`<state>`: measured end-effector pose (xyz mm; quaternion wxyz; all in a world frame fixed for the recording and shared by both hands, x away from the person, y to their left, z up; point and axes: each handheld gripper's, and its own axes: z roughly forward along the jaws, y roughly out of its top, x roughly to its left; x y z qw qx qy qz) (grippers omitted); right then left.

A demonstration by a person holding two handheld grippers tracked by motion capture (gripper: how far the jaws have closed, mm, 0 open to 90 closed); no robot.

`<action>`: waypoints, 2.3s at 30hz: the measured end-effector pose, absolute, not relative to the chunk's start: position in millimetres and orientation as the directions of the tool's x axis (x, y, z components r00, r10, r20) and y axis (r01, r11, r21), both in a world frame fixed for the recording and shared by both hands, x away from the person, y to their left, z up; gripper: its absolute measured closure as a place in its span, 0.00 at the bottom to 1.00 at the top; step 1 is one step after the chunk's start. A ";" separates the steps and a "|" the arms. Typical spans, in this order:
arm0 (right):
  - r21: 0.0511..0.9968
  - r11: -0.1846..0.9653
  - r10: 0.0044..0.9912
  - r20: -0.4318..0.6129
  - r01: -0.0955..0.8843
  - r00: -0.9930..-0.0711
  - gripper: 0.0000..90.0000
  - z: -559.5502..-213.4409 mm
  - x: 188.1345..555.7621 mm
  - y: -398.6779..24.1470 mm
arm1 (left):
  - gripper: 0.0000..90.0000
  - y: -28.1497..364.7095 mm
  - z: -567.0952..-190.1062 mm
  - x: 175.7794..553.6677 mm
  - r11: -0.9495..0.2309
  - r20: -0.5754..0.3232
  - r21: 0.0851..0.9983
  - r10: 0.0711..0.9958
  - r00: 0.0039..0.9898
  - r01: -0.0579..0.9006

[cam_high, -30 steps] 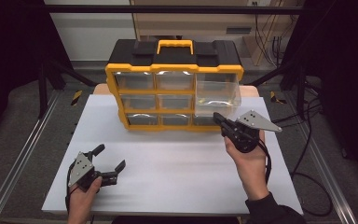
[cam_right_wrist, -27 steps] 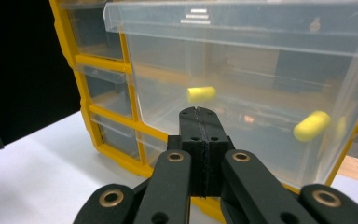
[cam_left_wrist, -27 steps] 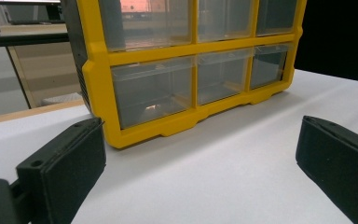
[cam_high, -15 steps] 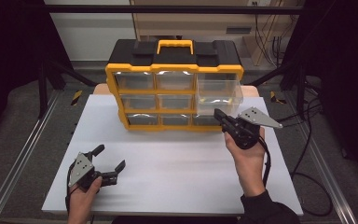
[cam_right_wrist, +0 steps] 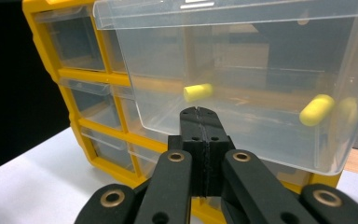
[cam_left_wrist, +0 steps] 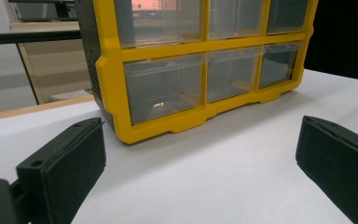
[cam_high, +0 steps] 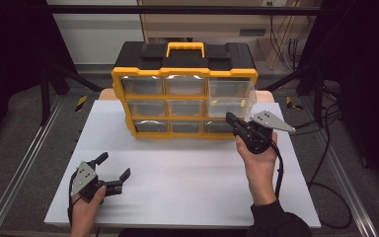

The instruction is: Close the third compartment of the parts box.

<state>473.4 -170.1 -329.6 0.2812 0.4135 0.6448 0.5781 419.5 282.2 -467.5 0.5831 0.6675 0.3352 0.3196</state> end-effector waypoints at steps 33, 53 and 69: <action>0.974 0.039 0.887 0.070 0.225 -0.457 1.00 -310.7 508.8 -170.8 | 0.01 278.9 -467.4 420.3 -0.109 0.047 0.991 0.813 0.580 0.072; 0.973 0.027 0.896 0.079 0.231 -0.438 1.00 -306.9 521.2 -168.8 | 0.01 278.4 -467.0 419.7 -0.108 0.044 0.991 0.806 0.590 0.074; 0.972 0.022 0.900 0.082 0.233 -0.428 1.00 -305.8 527.1 -167.5 | 0.01 279.2 -466.8 419.7 -0.102 0.038 0.992 0.806 0.591 0.074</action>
